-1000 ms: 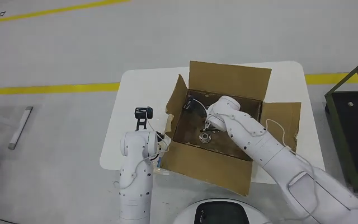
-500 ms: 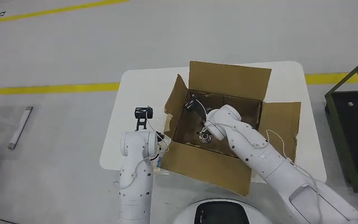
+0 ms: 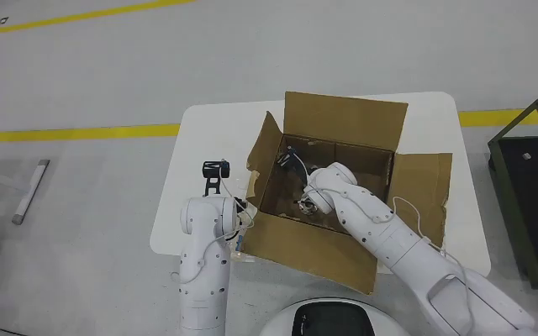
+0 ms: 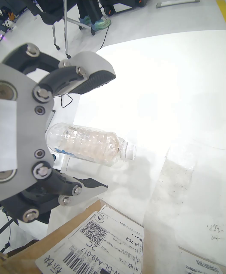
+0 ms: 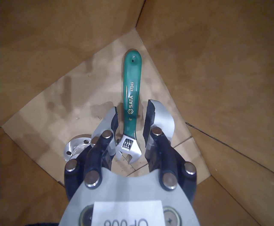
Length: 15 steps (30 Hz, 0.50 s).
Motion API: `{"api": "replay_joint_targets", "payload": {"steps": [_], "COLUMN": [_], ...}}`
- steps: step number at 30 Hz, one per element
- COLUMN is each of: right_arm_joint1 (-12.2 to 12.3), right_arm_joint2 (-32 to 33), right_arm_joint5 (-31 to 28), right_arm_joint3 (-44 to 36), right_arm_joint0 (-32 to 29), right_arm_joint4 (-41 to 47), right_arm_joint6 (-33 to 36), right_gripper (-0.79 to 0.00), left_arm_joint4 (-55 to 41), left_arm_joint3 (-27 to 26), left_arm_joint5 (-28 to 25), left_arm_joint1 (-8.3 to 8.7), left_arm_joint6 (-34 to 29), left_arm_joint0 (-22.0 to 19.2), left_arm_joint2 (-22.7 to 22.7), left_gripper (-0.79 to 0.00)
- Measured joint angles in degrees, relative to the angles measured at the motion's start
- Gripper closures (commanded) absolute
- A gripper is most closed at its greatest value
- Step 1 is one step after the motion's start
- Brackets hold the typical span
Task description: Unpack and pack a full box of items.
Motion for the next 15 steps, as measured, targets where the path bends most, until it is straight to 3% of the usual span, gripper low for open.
{"api": "replay_joint_targets", "payload": {"steps": [11, 15], "right_arm_joint1": [-1.09, -1.40], "right_arm_joint2": [-0.09, -0.02], "right_arm_joint5": [-0.28, -0.30], "right_arm_joint3": [3.57, 4.02], "right_arm_joint0": [0.90, 1.12], "right_arm_joint4": [0.39, 0.27], "right_arm_joint6": [-1.45, -1.63], "right_gripper": [-0.308, -0.256], "left_arm_joint4": [0.00, 0.00], "left_arm_joint3": [0.00, 0.00], "left_arm_joint5": [0.00, 0.00], "left_arm_joint1": [0.00, 0.00], "left_arm_joint6": [0.00, 0.00], "left_arm_joint0": [0.00, 0.00], "left_arm_joint2": [0.00, 0.00], "left_gripper": [-0.785, -0.785]}}
